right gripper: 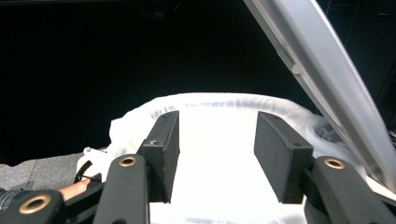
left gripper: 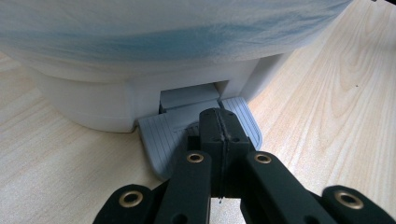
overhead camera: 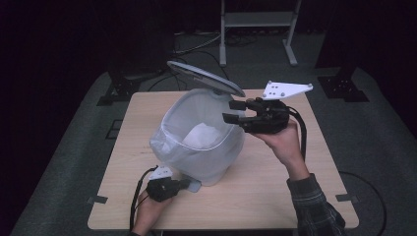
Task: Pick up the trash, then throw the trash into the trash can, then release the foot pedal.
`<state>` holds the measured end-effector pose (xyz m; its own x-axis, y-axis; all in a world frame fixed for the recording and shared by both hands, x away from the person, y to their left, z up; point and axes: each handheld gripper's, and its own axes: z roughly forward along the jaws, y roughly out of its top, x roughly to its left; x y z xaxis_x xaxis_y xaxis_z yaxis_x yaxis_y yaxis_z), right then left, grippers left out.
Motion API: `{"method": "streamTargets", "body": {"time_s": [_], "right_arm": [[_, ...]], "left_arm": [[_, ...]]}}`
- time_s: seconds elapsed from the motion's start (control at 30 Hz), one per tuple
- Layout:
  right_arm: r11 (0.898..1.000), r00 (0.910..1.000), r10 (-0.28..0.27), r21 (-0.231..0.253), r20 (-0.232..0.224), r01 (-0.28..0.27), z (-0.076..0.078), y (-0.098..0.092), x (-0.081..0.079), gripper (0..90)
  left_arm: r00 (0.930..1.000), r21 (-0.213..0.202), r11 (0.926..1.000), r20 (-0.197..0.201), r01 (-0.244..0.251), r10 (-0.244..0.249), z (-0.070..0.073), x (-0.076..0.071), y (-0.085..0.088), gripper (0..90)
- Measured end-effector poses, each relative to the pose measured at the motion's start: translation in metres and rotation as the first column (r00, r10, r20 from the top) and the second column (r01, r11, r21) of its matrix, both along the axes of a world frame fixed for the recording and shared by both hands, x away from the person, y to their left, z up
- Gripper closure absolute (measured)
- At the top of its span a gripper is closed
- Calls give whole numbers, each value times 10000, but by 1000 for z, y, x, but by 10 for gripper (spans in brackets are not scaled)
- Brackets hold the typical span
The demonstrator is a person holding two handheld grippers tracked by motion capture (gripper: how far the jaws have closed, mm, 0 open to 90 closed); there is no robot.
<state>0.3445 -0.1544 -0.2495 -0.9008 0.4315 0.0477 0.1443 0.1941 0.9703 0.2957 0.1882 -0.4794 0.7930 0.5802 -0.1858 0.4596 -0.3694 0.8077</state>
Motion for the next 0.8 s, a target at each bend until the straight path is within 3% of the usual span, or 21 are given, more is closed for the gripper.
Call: {"method": "streamTargets", "body": {"time_s": [0.67,0.8], "right_arm": [[9969,9965,-781,-74,-285,779,-21,-44,-8,488],[9954,9946,-954,-82,-407,952,-28,-53,-9,484]], "left_arm": [[9998,163,9998,159,-92,90,1,-2,-2,900],[9998,-7,9999,179,-125,125,1,-5,0,900]]}}
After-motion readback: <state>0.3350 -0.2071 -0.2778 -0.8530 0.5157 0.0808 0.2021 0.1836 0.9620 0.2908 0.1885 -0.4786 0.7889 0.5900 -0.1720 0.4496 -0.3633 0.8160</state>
